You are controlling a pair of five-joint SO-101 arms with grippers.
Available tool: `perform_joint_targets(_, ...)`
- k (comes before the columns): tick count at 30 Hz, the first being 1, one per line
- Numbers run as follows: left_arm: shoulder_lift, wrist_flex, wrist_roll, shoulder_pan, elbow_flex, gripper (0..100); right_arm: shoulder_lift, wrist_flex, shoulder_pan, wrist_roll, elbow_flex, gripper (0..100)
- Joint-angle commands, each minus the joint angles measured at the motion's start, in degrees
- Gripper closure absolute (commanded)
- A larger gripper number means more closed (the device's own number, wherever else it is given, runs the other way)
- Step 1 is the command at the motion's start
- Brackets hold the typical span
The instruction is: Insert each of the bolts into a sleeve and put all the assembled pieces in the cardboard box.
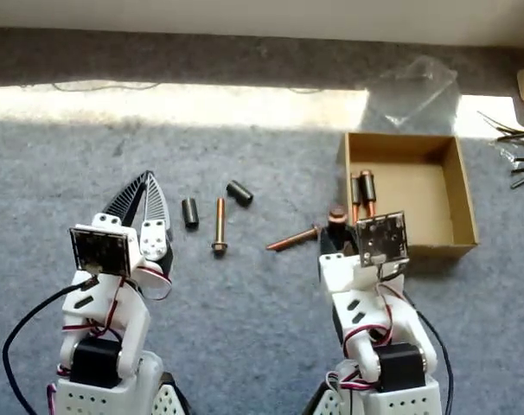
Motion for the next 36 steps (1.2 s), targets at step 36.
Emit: perform_joint_targets(36,-0.92,-2.02,-0.53,-11.56,12.18,99,112.04,8.4,19.3,9.58,-81.36,99.3)
